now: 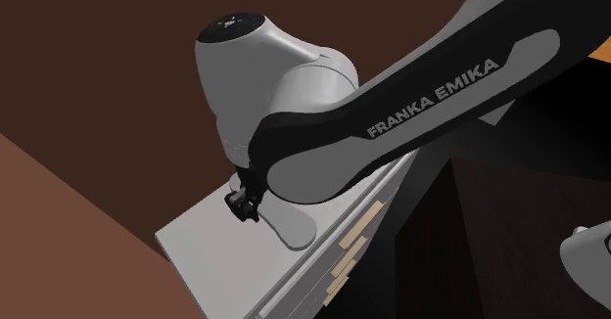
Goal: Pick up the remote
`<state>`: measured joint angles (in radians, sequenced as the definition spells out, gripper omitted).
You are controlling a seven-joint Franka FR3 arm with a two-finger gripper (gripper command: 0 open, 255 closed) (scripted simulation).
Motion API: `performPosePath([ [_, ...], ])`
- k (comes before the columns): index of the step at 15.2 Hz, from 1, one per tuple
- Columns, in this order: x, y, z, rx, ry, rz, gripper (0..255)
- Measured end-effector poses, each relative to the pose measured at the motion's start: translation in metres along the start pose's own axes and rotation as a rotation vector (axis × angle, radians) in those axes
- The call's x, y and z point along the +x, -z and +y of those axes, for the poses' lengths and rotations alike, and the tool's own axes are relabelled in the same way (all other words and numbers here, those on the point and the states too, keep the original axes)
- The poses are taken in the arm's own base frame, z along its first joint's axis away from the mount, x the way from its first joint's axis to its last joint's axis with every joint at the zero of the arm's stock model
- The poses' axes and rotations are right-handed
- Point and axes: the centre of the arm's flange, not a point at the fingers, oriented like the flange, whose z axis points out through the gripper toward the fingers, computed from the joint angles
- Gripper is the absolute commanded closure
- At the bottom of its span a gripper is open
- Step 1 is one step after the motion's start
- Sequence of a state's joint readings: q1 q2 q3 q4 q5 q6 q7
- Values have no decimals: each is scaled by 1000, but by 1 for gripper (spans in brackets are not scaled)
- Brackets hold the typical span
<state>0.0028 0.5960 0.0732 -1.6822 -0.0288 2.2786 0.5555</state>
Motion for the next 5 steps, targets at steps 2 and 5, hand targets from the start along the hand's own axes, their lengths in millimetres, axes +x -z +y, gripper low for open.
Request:
performPosePath([
  [2, -1, 11, 0, 0, 0, 0, 255],
  [5, -1, 24, -1, 0, 0, 0, 255],
])
